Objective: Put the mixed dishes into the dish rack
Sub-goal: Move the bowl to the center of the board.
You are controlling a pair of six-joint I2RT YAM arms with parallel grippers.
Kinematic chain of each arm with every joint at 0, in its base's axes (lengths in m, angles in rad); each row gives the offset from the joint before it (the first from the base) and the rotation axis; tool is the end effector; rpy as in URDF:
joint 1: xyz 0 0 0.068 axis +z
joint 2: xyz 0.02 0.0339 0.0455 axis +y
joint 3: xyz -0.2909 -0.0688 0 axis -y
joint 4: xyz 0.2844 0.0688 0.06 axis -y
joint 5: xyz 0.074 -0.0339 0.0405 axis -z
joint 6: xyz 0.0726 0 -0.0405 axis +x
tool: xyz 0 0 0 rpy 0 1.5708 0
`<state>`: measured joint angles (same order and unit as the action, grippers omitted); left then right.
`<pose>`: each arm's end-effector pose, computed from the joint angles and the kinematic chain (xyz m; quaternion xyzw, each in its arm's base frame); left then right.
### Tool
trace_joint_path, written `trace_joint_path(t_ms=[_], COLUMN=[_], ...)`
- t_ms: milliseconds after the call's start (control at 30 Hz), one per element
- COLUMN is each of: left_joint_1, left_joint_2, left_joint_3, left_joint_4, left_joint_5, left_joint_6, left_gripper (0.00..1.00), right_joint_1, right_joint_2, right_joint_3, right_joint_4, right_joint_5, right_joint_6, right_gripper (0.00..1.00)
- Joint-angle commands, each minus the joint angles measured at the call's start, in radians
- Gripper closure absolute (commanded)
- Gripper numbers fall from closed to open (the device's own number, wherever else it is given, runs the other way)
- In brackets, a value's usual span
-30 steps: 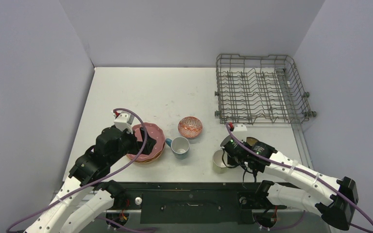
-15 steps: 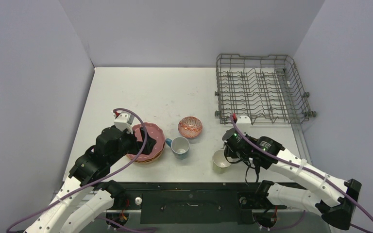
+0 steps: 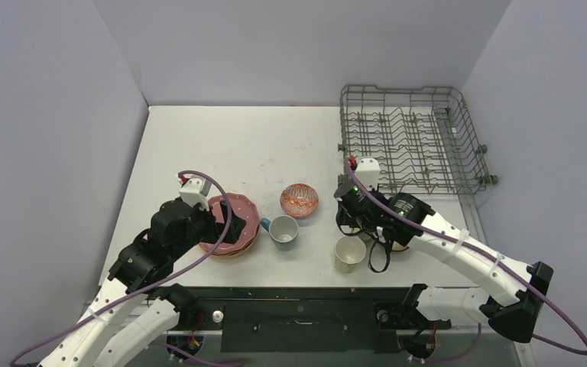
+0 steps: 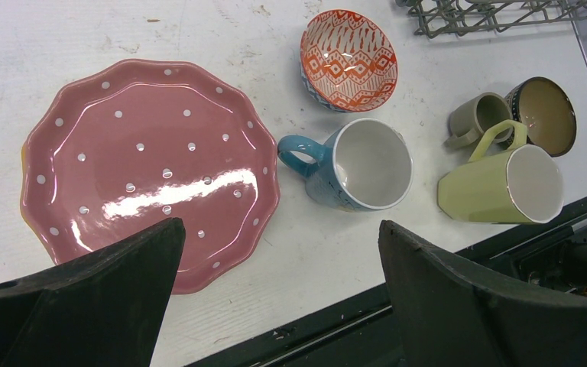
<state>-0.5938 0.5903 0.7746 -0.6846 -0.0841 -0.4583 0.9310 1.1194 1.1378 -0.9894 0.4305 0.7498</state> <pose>0.1487 -0.0930 0.3163 0.0368 0.8589 -0.2246 0.4589 0.1768 0.1868 0.3249 -0.0216 0.9352 0.0788 0.3446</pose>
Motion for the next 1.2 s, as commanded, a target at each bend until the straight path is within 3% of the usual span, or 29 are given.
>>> trace_joint_path(t_ms=[0,600,1167], left_joint_1=[0.006,0.011,0.019], left_joint_2=[-0.01,-0.018,-0.026], left_joint_3=[0.002,0.003,0.002], left_joint_4=[0.045,0.046,0.049], left_joint_5=[0.001,0.009,0.019], left_joint_6=[0.013,0.015,0.017], left_gripper=[0.04,0.04,0.04], right_joint_1=[0.002,-0.068,-0.174], right_joint_2=[0.067,0.382,0.573], right_joint_3=[0.081,0.201,0.151], right_joint_4=[0.067,0.225,0.357], right_joint_5=[0.02,-0.137,-0.224], right_joint_6=[-0.038,-0.074,-0.047], right_gripper=[0.58,0.55,0.56])
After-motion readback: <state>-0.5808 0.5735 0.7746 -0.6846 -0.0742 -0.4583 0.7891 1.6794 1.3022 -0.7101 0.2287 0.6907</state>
